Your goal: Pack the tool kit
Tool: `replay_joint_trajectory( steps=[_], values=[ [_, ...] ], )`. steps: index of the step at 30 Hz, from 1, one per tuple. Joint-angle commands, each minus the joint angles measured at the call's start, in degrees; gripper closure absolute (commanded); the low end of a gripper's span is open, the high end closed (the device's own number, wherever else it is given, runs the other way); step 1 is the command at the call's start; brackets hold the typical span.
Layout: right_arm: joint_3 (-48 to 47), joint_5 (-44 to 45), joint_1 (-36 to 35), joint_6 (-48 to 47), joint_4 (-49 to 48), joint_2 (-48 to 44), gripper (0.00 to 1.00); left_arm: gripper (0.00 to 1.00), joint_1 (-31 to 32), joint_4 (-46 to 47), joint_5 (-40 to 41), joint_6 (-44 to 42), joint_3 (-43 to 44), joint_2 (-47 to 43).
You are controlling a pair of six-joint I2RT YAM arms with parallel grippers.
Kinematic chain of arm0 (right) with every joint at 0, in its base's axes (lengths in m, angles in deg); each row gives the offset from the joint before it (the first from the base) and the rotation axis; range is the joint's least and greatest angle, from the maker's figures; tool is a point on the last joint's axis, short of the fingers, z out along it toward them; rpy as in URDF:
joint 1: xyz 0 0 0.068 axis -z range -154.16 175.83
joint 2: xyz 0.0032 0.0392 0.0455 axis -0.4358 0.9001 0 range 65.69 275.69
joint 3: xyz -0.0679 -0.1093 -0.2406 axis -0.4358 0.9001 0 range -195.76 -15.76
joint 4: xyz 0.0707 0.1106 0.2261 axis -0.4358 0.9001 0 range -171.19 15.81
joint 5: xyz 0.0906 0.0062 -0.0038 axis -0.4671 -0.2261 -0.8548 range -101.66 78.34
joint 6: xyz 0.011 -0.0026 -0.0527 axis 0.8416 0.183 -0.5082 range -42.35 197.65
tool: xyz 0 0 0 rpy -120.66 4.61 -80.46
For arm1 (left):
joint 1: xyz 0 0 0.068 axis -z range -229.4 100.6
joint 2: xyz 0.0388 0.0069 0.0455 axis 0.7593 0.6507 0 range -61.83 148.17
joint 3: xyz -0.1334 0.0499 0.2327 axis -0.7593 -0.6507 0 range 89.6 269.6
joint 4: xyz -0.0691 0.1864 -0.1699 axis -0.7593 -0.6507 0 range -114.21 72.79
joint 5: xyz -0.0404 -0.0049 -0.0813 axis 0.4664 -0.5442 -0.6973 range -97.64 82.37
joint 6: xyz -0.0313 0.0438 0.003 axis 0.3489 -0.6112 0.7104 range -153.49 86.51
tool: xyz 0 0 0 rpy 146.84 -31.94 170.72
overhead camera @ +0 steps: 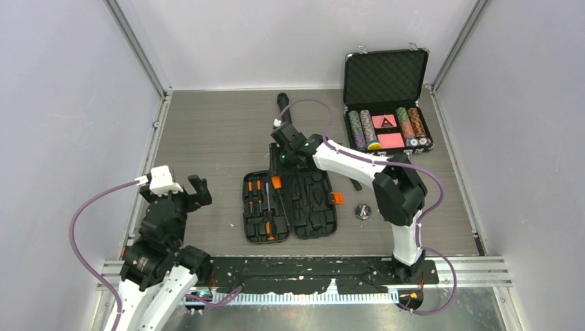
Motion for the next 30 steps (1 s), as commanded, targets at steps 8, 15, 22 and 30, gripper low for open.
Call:
replay_joint_trajectory(
  steps=[8, 15, 22, 30],
  values=[
    [4.76, 5.21, -1.01, 9.61, -12.1, 3.11, 0.92, 0.0, 0.17, 2.01, -1.36, 0.08, -0.23, -2.33],
    [5.26, 7.31, -0.96, 8.75, -12.55, 4.91, 0.77, 0.0, 0.13, 2.03, -1.93, 0.02, -0.07, -1.19],
    [7.16, 10.21, -0.99, 8.44, -13.51, 2.87, 0.62, 0.0, 0.17, 2.64, -4.56, 0.0, -0.08, 0.14],
    [8.87, 11.65, -0.94, 8.02, -15.7, 0.82, 0.48, 0.0, 0.18, 0.3, -15.0, 4.34, 3.29, 6.51]
  ],
)
